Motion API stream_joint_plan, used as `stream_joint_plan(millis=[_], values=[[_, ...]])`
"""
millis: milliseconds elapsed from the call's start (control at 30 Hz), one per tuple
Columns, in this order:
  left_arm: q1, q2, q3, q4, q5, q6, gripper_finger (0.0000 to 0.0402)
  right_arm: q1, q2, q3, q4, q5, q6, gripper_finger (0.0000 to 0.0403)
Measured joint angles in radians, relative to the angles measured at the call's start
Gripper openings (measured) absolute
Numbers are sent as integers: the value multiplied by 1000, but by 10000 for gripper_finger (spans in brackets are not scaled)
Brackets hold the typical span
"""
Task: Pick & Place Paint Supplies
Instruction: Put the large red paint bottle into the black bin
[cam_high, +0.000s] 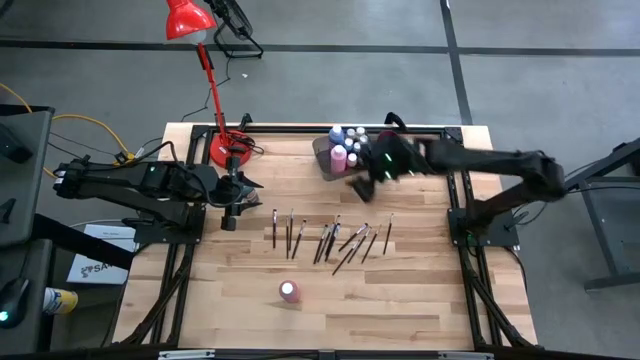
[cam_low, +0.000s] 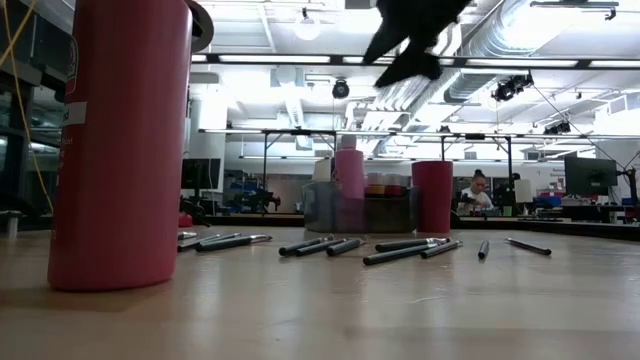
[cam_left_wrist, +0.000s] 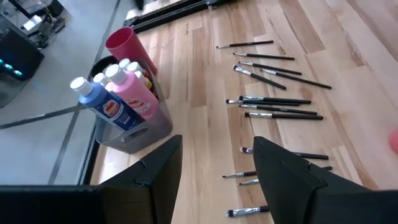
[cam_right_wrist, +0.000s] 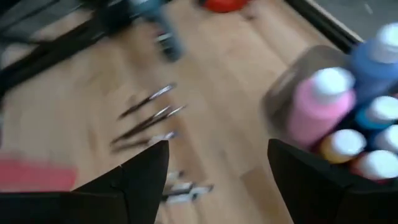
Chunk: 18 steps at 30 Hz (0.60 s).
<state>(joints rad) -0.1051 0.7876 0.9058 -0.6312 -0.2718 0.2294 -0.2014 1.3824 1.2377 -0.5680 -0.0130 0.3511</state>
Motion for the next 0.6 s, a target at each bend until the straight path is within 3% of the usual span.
stream_joint_plan(millis=[133, 300, 500, 600], values=[[0, 10, 0, 0, 3, -32, 190, 144, -149, -150, 80, 53, 11, 267], [0, 9, -1, 2, 4, -54, 190, 265, -342, -448, 443, 97, 145, 267], [0, 9, -1, 5, 22, -77, 190, 351, -530, -752, 750, 219, 254, 266], [0, 27, 0, 9, 49, -99, 190, 367, -626, -854, 785, 265, 264, 266]])
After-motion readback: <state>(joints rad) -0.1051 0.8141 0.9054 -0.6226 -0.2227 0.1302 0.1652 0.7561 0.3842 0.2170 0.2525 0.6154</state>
